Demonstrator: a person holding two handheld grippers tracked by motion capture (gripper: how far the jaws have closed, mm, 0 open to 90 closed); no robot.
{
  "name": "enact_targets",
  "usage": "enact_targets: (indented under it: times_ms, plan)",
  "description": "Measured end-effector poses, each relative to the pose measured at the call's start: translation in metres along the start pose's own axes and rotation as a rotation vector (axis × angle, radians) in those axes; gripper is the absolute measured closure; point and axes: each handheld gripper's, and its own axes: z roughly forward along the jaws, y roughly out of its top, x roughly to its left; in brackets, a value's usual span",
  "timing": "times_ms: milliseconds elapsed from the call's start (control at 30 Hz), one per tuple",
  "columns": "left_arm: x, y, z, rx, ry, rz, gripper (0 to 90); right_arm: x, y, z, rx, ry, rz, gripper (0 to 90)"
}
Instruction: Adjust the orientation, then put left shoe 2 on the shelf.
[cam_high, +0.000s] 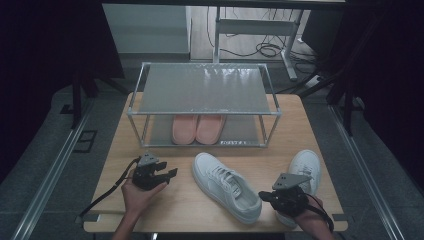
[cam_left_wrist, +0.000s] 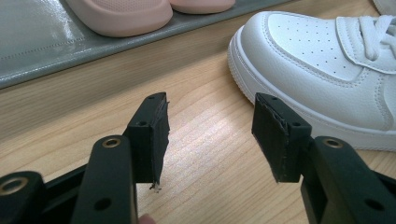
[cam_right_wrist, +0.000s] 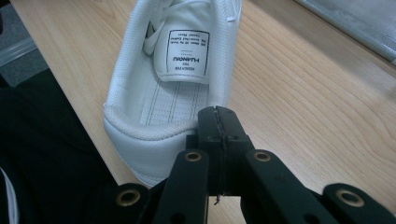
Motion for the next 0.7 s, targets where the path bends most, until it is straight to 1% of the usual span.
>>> enact_targets:
  times_ms: [100,200,400,700]
  plan:
    - [0.0,0.0,0.0,-0.001,0.0,-0.004,46.4,-0.001,0.0,0.0,-0.003,0.001,0.007,89.9]
    - [0.0,0.0,-0.001,-0.002,0.001,-0.003,46.4,-0.002,0.001,0.0,-0.018,-0.002,0.018,89.4]
    - [0.0,0.0,-0.002,-0.005,0.002,-0.001,46.3,-0.002,0.011,-0.001,-0.063,-0.01,0.029,89.3]
    - [0.002,0.001,-0.006,-0.015,0.005,-0.004,46.3,0.0,0.021,0.004,-0.096,0.001,0.04,88.1]
